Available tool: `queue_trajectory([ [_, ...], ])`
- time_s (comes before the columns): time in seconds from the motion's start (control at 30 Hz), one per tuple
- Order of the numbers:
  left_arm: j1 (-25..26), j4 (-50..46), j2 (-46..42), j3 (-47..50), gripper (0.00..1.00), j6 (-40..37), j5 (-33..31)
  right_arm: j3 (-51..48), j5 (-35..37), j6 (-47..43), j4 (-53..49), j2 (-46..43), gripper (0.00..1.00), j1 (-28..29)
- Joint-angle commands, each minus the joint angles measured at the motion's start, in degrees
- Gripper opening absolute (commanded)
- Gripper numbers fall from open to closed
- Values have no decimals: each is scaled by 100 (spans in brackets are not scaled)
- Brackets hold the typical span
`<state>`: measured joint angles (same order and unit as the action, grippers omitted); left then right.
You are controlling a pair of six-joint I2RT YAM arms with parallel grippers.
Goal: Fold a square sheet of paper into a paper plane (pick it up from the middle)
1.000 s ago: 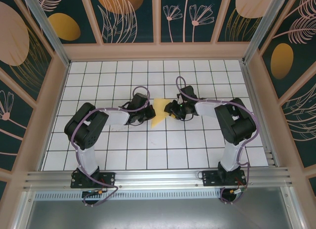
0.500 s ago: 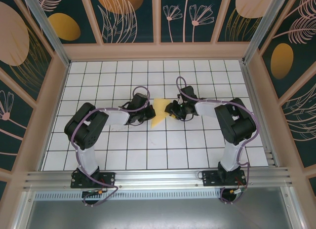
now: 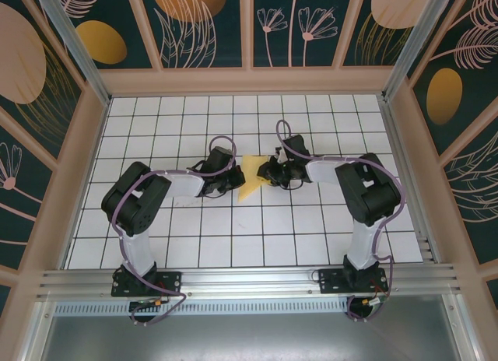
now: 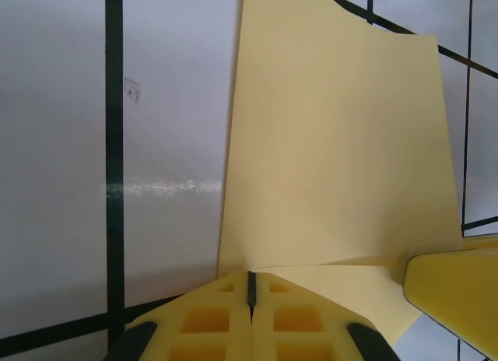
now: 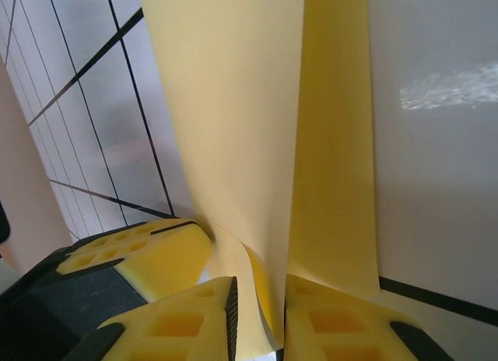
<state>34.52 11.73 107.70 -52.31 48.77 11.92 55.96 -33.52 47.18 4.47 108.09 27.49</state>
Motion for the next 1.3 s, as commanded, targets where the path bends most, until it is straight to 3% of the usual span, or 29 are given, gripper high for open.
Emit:
queue_trajectory([
  [0.0, 12, -346, 85, -95, 0, 5, -66, -34, -216, 113, 160, 130, 19, 40],
  [0.2, 16, -518, -181, -229, 3, -198, -131, -67, -13, 190, 109, 7, 1, -2],
  [0.43, 15, -372, -1051, -116, 33, -690, -234, -77, 1056, 294, -543, -695, 0, -10],
  [0.6, 19, 291, -1658, 341, 40, -1390, -8, -146, 1507, 741, -725, -1041, 0, 37],
  [0.83, 28, 1175, -1779, 776, 57, -2354, 546, -34, 1407, 1175, -687, -901, 0, 152],
  [1.03, 63, 1903, -1554, 1154, 61, -3040, 505, 147, 1270, 1340, -829, -706, 0, 152],
  [1.27, 549, 2245, -1046, 1112, 60, -3965, -186, 488, 1076, 1561, -1059, -466, 0, 152],
])
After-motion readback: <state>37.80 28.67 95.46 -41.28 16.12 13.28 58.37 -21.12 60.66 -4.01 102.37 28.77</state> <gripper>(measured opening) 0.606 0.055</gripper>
